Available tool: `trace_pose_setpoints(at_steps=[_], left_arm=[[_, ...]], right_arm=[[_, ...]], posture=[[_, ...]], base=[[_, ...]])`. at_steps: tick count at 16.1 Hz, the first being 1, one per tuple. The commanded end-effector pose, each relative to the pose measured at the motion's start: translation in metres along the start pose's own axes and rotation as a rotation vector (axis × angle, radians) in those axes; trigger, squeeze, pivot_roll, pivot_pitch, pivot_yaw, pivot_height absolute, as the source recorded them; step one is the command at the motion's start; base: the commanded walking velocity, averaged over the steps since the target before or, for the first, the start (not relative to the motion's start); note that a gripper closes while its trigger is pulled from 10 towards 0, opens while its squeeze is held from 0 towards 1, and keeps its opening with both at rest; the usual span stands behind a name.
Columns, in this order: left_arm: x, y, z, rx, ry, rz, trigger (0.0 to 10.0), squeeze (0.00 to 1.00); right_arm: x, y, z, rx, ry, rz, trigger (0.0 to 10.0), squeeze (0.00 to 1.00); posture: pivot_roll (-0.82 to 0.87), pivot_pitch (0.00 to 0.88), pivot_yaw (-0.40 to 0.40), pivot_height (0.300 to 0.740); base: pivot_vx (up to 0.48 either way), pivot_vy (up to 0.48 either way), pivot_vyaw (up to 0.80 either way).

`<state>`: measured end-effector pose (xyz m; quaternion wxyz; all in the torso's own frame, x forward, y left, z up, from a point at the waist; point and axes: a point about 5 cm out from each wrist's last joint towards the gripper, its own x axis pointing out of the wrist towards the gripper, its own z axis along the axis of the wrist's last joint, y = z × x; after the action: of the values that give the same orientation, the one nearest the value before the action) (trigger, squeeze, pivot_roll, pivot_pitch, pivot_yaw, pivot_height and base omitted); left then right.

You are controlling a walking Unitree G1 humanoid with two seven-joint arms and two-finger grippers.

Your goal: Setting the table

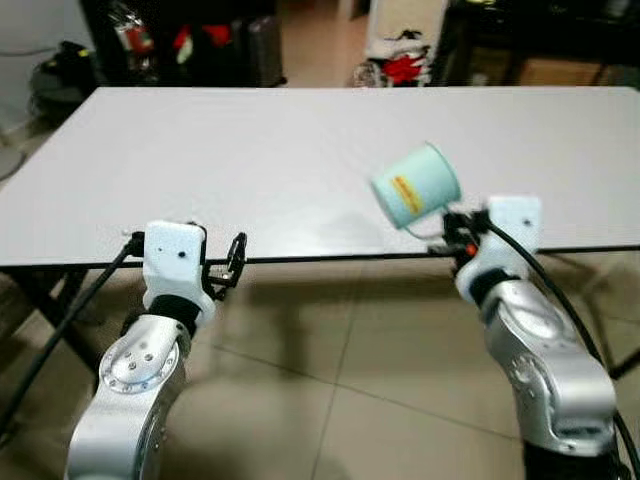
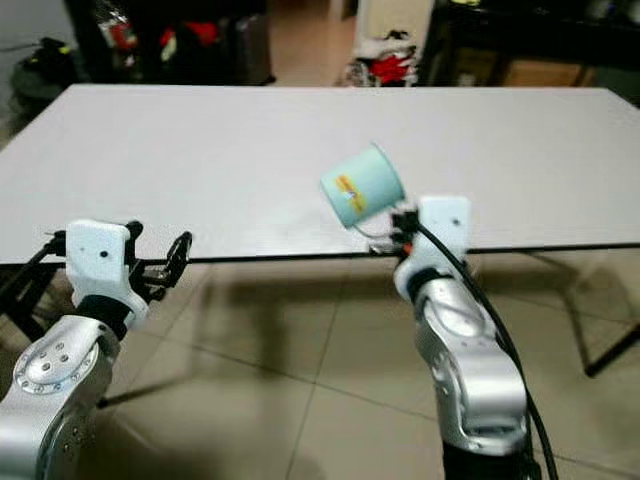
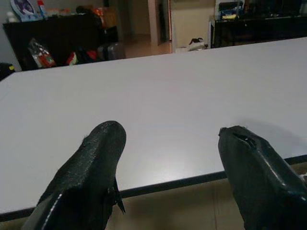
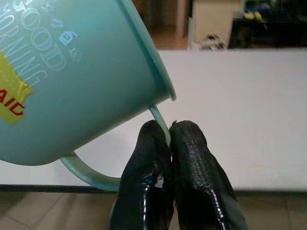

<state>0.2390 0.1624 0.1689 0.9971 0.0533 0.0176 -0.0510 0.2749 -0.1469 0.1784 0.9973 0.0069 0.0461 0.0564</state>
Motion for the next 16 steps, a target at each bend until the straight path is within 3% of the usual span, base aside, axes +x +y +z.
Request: trace_pose_setpoints(at_steps=[1,4,7,12,16], left_arm=[[-0.003,0.004,0.002,0.007,-0.013,0.014,10.0,0.00],[-0.006,0.006,0.001,0.007,-0.006,0.016,10.0,0.00],[-0.010,0.007,0.000,0.018,0.002,0.017,10.0,0.00],[-0.016,0.014,-0.002,0.024,0.010,0.027,10.0,0.00],[-0.015,0.008,-0.002,0.017,-0.002,-0.005,10.0,0.00]], right_arm=[[0.003,0.004,0.007,-0.003,-0.035,0.033,10.0,0.00],[0.006,0.007,0.008,-0.058,-0.036,0.082,10.0,0.00],[0.008,0.014,0.005,-0.078,-0.033,0.128,10.0,0.00],[0.014,0.021,0.005,-0.063,-0.043,0.170,10.0,0.00],[0.017,0.019,0.004,-0.091,-0.050,0.175,10.0,0.00]], posture=[[-0.10,0.000,-0.004,0.740],[-0.09,0.000,-0.011,0.740],[-0.07,0.000,-0.025,0.740],[-0.06,0.000,-0.036,0.740],[-0.05,0.000,-0.048,0.740]], base=[[0.262,0.000,0.00],[0.302,0.000,0.00],[0.328,0.000,0.80],[0.337,0.000,0.00],[0.346,0.000,0.00]])
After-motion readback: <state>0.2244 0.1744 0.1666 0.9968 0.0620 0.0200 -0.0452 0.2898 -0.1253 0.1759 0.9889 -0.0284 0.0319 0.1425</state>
